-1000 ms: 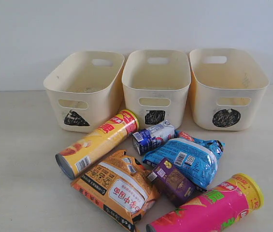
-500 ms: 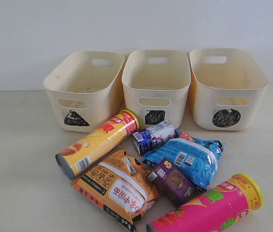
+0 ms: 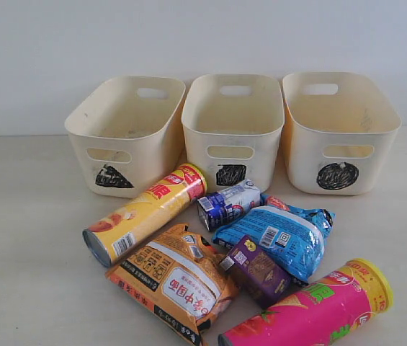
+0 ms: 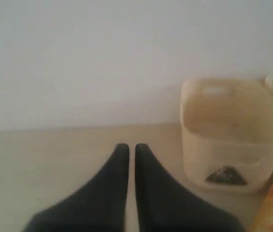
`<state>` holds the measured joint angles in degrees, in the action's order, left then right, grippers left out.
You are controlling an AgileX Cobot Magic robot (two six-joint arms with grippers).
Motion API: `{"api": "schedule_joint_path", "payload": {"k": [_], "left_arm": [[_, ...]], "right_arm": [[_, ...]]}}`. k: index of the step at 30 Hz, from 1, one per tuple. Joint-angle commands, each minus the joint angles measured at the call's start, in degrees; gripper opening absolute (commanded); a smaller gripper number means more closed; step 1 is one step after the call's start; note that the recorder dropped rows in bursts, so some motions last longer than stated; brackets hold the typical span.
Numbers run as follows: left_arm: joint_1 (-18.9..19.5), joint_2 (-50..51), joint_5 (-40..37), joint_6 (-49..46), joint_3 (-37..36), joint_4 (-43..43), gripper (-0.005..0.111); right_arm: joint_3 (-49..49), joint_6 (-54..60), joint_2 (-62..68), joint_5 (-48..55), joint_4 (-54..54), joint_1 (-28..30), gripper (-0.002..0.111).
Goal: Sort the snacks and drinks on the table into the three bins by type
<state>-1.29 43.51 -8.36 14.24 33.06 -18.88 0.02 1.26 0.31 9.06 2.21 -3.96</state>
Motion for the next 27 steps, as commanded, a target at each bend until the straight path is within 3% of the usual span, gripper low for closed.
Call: {"api": "schedule_joint_path", "payload": {"k": [1,4,8,13,15,18,20,22,27], "left_arm": [[-1.7,8.4,-13.7,-8.0,5.8,2.5,0.004],[-6.2,13.9,-22.9,-19.4,10.2,8.7,0.004],[-10.2,20.5,-33.0,-21.5,15.1,10.6,0.004],[-16.7,30.1,-37.1,-26.4,20.6,15.2,0.006],[-19.5,34.2,-35.6,-27.7,22.1,16.6,0.02],[-21.5,41.1,-34.5,-28.1,25.3,20.3,0.061],[-22.1,45.6,-34.5,-29.4,28.1,22.8,0.079],[-22.1,49.5,-33.4,-33.4,30.1,24.5,0.085],[-22.1,56.3,-25.3,-34.2,33.8,26.6,0.085]], "right_arm": [[0.0,0.1,-0.3,-0.2,0.1,0.0,0.0],[0.0,0.1,-0.3,-0.2,0.1,0.0,0.0],[0.0,0.1,-0.3,-0.2,0.1,0.0,0.0],[0.0,0.1,-0.3,-0.2,0.1,0.0,0.0],[0.0,0.1,-0.3,-0.2,0.1,0.0,0.0],[0.0,0.1,-0.3,-0.2,0.1,0.0,0.0],[0.0,0.1,-0.3,-0.2,0.1,0.0,0.0],[0.0,0.1,-0.3,-0.2,0.1,0.0,0.0],[0.0,0.1,-0.3,-0.2,0.1,0.0,0.0]]}}
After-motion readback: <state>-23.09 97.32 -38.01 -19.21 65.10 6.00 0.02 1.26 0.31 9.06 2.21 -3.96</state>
